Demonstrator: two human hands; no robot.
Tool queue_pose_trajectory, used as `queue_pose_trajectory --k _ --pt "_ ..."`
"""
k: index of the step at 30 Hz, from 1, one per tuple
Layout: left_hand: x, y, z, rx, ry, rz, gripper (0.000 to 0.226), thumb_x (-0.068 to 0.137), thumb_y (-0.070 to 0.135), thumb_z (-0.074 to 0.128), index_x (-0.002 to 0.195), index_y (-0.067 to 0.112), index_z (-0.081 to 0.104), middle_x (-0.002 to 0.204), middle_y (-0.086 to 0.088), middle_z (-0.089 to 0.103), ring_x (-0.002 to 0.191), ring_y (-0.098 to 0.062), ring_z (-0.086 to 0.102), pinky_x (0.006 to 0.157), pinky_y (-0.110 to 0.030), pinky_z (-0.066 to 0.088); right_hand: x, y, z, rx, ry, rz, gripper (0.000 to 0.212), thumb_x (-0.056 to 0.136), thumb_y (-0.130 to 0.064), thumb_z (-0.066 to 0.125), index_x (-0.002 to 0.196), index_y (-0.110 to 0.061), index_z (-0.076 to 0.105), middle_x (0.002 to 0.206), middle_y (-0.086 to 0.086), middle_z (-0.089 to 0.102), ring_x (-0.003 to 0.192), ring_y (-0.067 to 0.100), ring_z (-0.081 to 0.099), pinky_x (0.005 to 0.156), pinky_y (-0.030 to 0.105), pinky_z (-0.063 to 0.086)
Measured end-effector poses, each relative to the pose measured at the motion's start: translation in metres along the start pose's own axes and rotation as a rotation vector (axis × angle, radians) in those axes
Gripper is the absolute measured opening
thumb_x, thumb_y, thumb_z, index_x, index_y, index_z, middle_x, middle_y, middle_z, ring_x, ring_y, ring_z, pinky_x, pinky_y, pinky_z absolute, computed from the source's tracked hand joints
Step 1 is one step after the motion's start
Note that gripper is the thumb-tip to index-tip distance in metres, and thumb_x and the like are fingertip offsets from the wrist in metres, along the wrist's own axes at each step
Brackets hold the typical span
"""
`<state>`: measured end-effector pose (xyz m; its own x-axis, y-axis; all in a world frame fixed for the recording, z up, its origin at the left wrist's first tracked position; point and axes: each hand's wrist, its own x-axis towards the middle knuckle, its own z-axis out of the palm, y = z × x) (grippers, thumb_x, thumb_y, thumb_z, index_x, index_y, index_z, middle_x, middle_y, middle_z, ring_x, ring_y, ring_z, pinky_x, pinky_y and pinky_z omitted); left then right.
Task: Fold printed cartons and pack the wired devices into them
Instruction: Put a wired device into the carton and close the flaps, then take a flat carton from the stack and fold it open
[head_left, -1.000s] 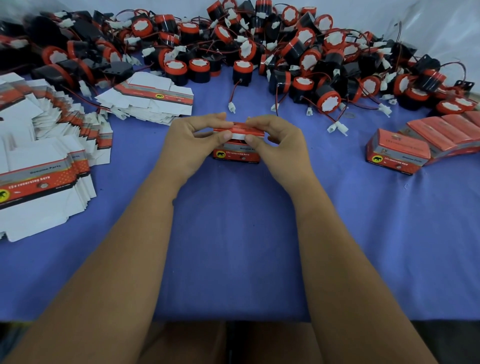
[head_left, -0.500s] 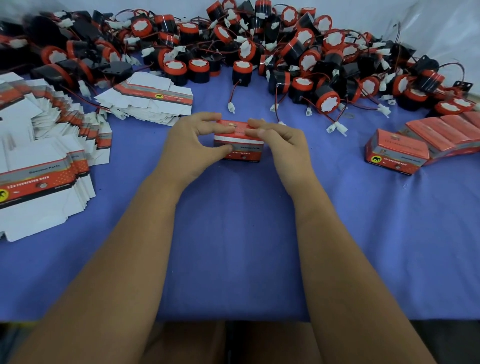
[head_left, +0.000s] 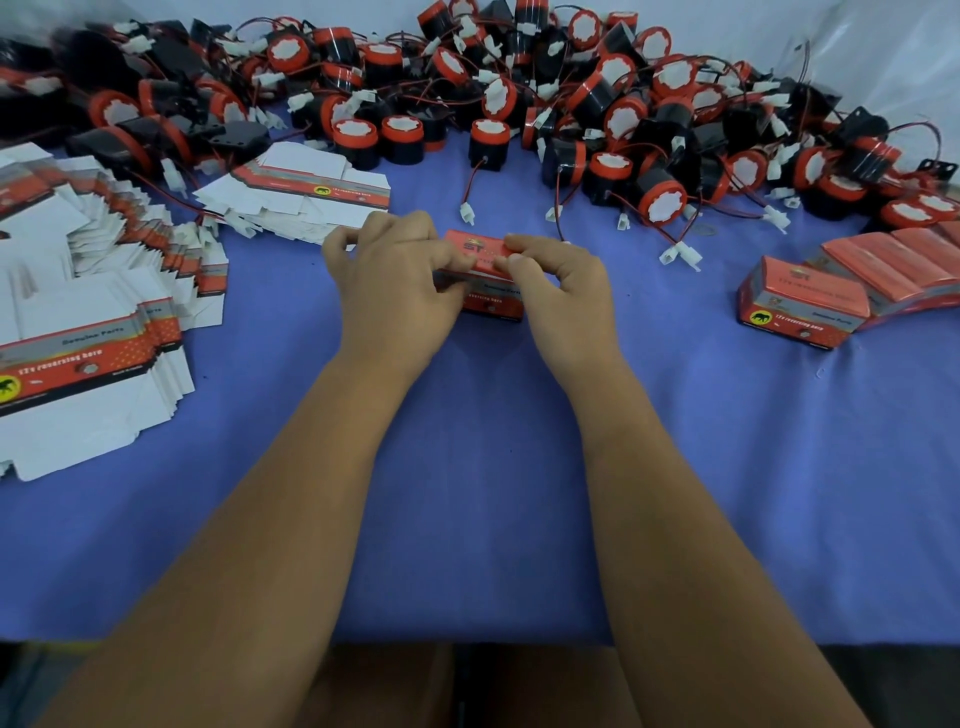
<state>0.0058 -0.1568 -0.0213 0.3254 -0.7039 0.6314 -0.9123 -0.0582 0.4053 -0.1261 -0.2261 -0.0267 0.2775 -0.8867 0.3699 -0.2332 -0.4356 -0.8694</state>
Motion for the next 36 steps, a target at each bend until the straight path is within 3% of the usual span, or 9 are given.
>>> queue_pose_trajectory --k 5,8,13,18,21,24,29,32,36 --pt "-0.002 -0.001 0.003 -0.034 -0.018 -0.033 0.007 0.083 0.025 0.072 0.087 0.024 0.078 0.084 0.004 0.058 0.098 -0.021 0.053 0.098 -0.037 0.018 -0.001 0.000 0.001 -0.072 0.011 -0.019 0.027 0.085 -0.031 0.053 0.091 -0.018 0.075 0.107 -0.019 0.065 0.111 0.006 0.052 0.099 0.036 0.046" --pt "-0.002 -0.005 0.006 -0.151 -0.036 -0.011 0.009 0.083 0.017 0.070 0.089 0.016 0.077 0.085 0.003 0.053 0.086 -0.018 0.053 0.089 -0.038 0.037 -0.003 -0.001 -0.001 -0.137 0.000 -0.057 0.022 0.087 -0.028 0.057 0.085 -0.014 0.073 0.115 -0.011 0.068 0.110 0.007 0.053 0.100 0.040 0.045" --pt "-0.002 -0.005 0.001 -0.479 -0.081 -0.260 0.020 0.095 0.019 0.059 0.114 0.025 0.062 0.117 0.011 0.052 0.086 0.006 0.056 0.079 -0.011 0.046 -0.009 -0.007 -0.001 -0.382 -0.062 -0.208 0.015 0.079 -0.023 0.067 0.087 -0.011 0.062 0.106 -0.003 0.063 0.101 0.020 0.048 0.095 0.038 0.038" --pt "0.002 0.001 -0.007 -0.952 -0.299 -0.414 0.026 0.106 0.027 0.037 0.115 0.029 0.062 0.087 -0.005 0.076 0.086 -0.017 0.072 0.077 -0.026 0.056 -0.008 -0.015 -0.010 -0.695 0.220 -0.235 0.009 0.075 -0.009 0.051 0.079 -0.006 0.058 0.100 0.008 0.061 0.103 0.032 0.052 0.097 0.038 0.029" --pt "0.003 0.004 -0.003 -0.871 -0.341 -0.377 0.039 0.106 0.031 0.035 0.102 0.020 0.071 0.068 -0.008 0.071 0.076 -0.018 0.069 0.074 -0.020 0.054 -0.012 -0.027 -0.011 -0.688 0.324 -0.435 0.014 0.067 0.006 0.048 0.072 0.001 0.060 0.092 0.017 0.064 0.084 0.038 0.057 0.074 0.042 0.037" --pt "0.006 0.001 0.001 -0.797 -0.211 -0.448 0.038 0.104 0.026 0.039 0.087 0.019 0.072 0.063 0.002 0.069 0.069 -0.007 0.064 0.072 -0.021 0.050 -0.022 -0.043 0.006 -0.499 0.105 -0.563 0.027 0.076 -0.003 0.036 0.078 0.004 0.062 0.085 0.020 0.060 0.062 0.032 0.052 0.051 0.034 0.032" --pt "0.009 -0.010 -0.002 -0.638 -0.006 -0.543 0.029 0.096 0.021 0.046 0.080 0.025 0.069 0.078 0.012 0.067 0.068 0.008 0.055 0.062 -0.008 0.041 -0.027 -0.042 0.029 -0.748 -0.207 -0.443 0.015 0.092 -0.012 0.043 0.097 -0.009 0.057 0.085 0.008 0.057 0.058 0.025 0.045 0.047 0.028 0.017" --pt "0.010 -0.012 -0.001 -0.542 -0.026 -0.566 0.025 0.095 0.021 0.046 0.088 0.023 0.071 0.089 0.011 0.067 0.075 0.010 0.055 0.059 -0.006 0.038 -0.018 -0.030 0.017 -0.846 -0.069 -0.210 0.011 0.094 -0.021 0.043 0.099 -0.015 0.050 0.094 0.004 0.053 0.064 0.025 0.043 0.048 0.028 0.017" --pt "0.010 -0.009 -0.001 -0.417 -0.026 -0.538 0.027 0.095 0.020 0.048 0.094 0.018 0.075 0.094 0.007 0.065 0.101 -0.015 0.059 0.085 -0.033 0.049 -0.001 -0.013 -0.015 -0.877 0.138 0.091 0.029 0.092 -0.025 0.044 0.114 -0.007 0.053 0.113 0.010 0.055 0.088 0.031 0.053 0.060 0.032 0.034"
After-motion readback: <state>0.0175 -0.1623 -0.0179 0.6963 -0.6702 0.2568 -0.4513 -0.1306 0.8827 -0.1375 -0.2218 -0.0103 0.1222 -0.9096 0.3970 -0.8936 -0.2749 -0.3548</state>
